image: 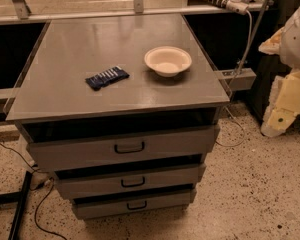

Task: Open bottom drawer

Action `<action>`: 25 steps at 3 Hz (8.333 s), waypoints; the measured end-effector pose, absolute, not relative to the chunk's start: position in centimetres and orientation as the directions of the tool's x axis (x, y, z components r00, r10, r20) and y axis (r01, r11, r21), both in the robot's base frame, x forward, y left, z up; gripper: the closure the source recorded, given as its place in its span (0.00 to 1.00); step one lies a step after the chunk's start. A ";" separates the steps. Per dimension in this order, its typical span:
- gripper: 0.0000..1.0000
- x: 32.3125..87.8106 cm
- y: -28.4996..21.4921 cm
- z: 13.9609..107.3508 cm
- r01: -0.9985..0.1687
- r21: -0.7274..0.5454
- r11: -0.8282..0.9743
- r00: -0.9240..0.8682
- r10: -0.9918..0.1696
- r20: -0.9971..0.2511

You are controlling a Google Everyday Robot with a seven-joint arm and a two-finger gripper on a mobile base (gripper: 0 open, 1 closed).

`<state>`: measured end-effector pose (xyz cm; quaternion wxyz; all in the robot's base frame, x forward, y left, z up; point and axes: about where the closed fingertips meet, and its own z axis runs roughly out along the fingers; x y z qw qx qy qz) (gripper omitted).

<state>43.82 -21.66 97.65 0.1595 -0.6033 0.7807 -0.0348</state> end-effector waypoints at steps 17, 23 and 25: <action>0.00 43.5 -14.1 39.2 -0.990 -0.087 0.107 -0.015 -0.708 -0.706; 0.00 50.3 -14.3 28.3 -0.974 -0.164 0.159 -0.016 -0.764 -0.645; 0.00 51.4 -15.2 24.7 -0.960 -0.221 0.172 0.007 -0.774 -0.633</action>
Offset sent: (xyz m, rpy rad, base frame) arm -0.0251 0.0180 -0.0490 0.0670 0.0369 0.1195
